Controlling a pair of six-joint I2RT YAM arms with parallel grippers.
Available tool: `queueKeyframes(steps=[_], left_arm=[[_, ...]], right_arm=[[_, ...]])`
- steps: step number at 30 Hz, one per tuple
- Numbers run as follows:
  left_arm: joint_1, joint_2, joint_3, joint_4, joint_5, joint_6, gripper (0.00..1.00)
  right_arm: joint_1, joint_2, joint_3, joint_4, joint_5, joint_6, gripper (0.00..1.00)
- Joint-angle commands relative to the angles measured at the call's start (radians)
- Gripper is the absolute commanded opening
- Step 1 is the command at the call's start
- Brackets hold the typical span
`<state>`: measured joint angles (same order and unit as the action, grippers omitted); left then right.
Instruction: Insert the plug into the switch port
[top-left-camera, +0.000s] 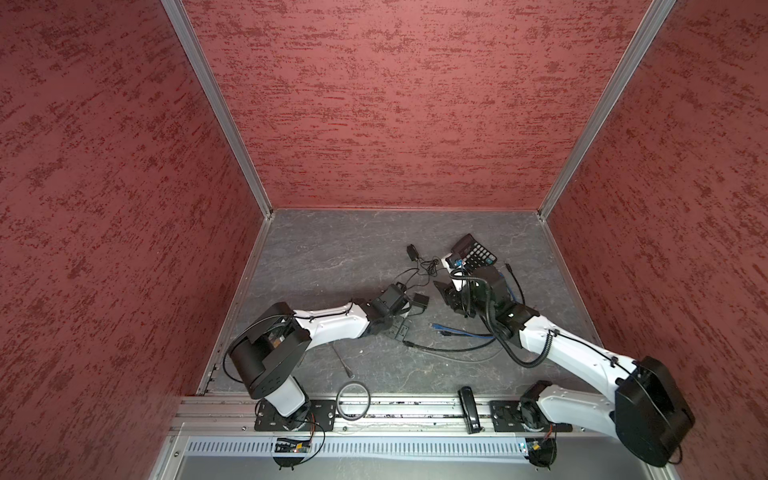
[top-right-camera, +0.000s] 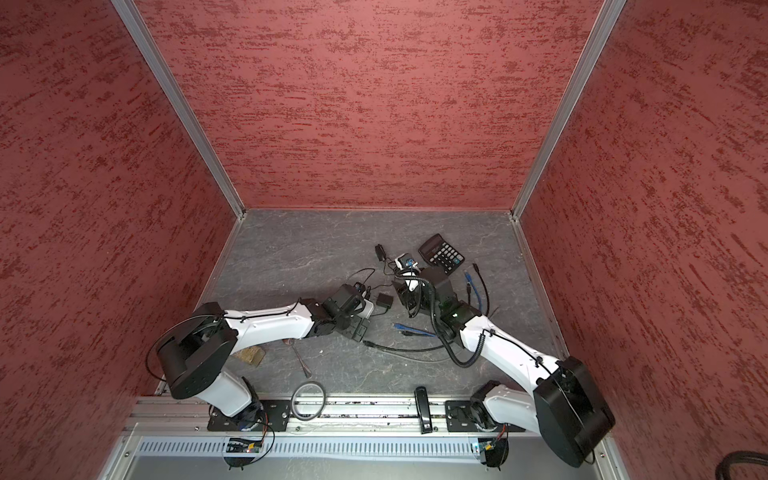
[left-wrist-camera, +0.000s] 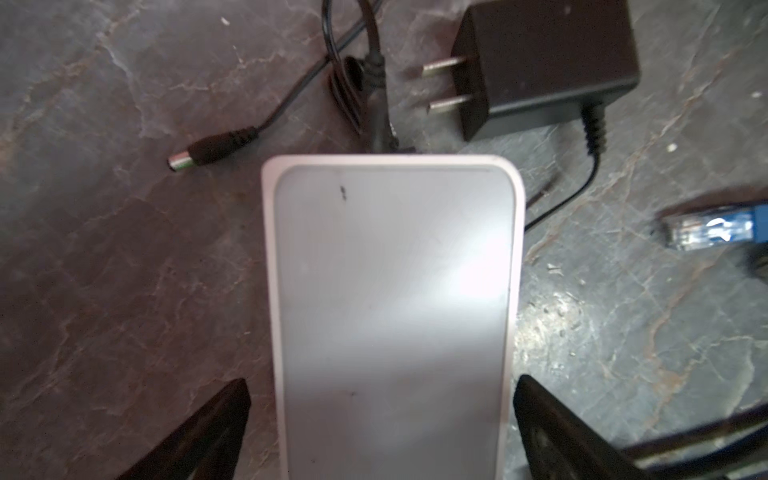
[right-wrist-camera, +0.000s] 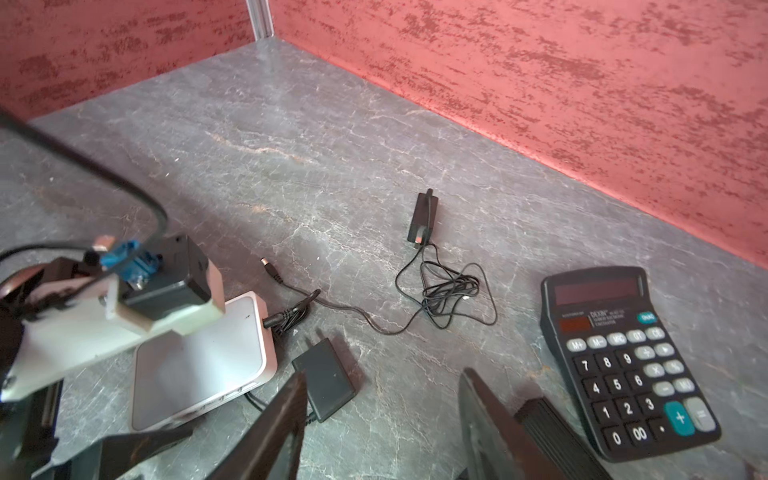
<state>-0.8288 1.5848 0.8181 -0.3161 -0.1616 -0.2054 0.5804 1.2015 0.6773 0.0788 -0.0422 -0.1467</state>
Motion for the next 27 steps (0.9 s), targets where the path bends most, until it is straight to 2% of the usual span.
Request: queueKeyframes(steps=[1,3,6,10,19,27], left_arm=[[0.026,-0.069,-0.030,0.073,0.021,-0.001,1.00],[0.046,-0.110,-0.050,0.097,0.032,-0.010,1.00],[0.076,-0.179,-0.084,0.125,0.037,-0.029,1.00],[0.126,-0.273,-0.134,0.141,0.048,-0.072,1.00],[0.195,-0.426,-0.216,0.163,0.057,-0.124,1.00],[0.206,-0.452,-0.248,0.170,0.060,-0.131,1.00]], right_arm=[[-0.004,0.013,0.039,-0.099,-0.093,-0.056,0.56],[-0.004,0.011,0.032,-0.100,-0.161,-0.053,0.53],[0.005,0.008,0.019,-0.086,-0.231,-0.028,0.41],[0.044,-0.014,-0.036,-0.036,-0.259,-0.029,0.39],[0.154,0.039,-0.097,-0.040,-0.254,-0.121,0.40],[0.281,0.175,0.003,-0.263,-0.185,-0.261,0.33]])
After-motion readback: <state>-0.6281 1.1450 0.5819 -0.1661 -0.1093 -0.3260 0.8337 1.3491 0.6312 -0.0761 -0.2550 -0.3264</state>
